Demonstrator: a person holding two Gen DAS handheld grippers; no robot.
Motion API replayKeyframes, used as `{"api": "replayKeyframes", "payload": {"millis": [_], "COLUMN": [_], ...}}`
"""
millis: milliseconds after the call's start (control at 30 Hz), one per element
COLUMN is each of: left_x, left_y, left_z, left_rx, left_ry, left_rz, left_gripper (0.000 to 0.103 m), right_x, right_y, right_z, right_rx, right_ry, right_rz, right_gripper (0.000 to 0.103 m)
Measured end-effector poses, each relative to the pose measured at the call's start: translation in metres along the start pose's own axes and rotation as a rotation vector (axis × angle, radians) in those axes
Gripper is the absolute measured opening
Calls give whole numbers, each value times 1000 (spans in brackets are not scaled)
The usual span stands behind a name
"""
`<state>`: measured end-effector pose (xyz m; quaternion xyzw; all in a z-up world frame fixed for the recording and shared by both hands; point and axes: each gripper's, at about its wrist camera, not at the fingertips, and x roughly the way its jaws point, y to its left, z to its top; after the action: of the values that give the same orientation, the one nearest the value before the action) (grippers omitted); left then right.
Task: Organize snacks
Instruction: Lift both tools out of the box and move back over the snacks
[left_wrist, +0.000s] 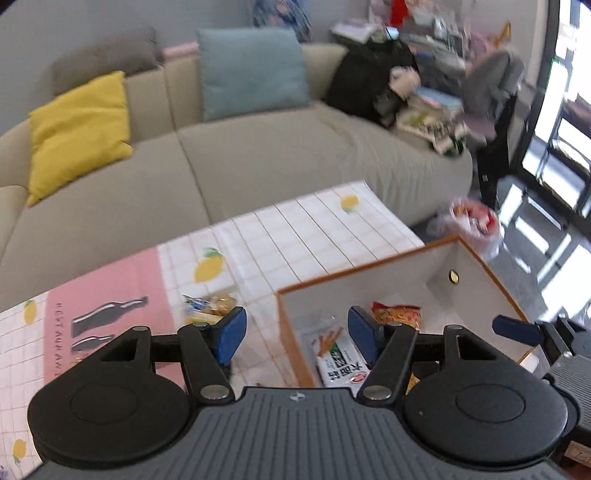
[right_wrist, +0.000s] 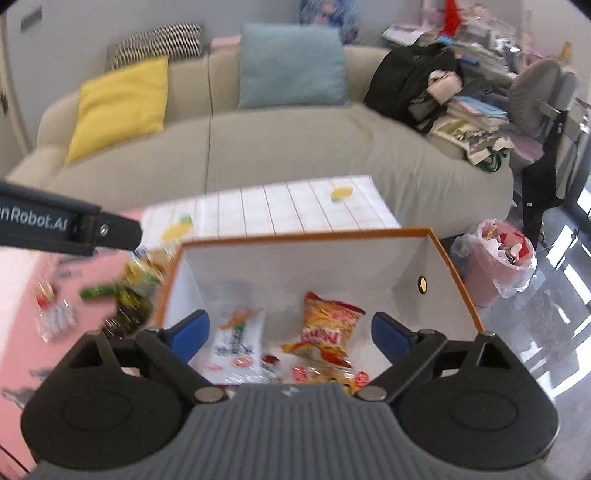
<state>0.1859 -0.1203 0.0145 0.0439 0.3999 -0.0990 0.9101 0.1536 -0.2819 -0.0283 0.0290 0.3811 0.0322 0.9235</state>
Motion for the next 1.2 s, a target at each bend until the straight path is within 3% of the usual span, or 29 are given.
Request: {"api": "replayKeyframes", "payload": {"millis": [167, 300, 467, 667, 767, 833, 1000, 1200], "left_x": [-26, -35, -38, -35, -30, -27, -15, 12], "left_y": [21, 42, 74, 114, 130, 139, 152, 168], "left_z": [-17, -38, -71, -116, -129, -134, -133, -133], "left_rx": [-13, -37, -104, -181, -213, -225, -198, -125], "left_ry": [-42, -17, 20, 77, 104, 111, 111, 148], "left_rz": [38, 82, 70, 104, 119, 121, 120, 120], "left_gripper": [75, 75, 75, 75, 75, 75, 75, 75], "right_x": [-24, -32, -33, -25, -16, -12, 1, 26], "right_y": [21, 40, 70, 108, 125, 134, 151, 170], "right_z": [-9, -20, -39, -67, -76, -81, -79, -83], "right_rx": [38, 63, 32, -79, -138, -156, -193, -272], "right_ry": [-100, -170, -212, -213, -181, -170, -147, -91], "right_rz": [31, 72, 129, 159, 183, 204, 242, 186], "right_gripper": [95, 97, 98, 97, 92, 81, 75, 65]}}
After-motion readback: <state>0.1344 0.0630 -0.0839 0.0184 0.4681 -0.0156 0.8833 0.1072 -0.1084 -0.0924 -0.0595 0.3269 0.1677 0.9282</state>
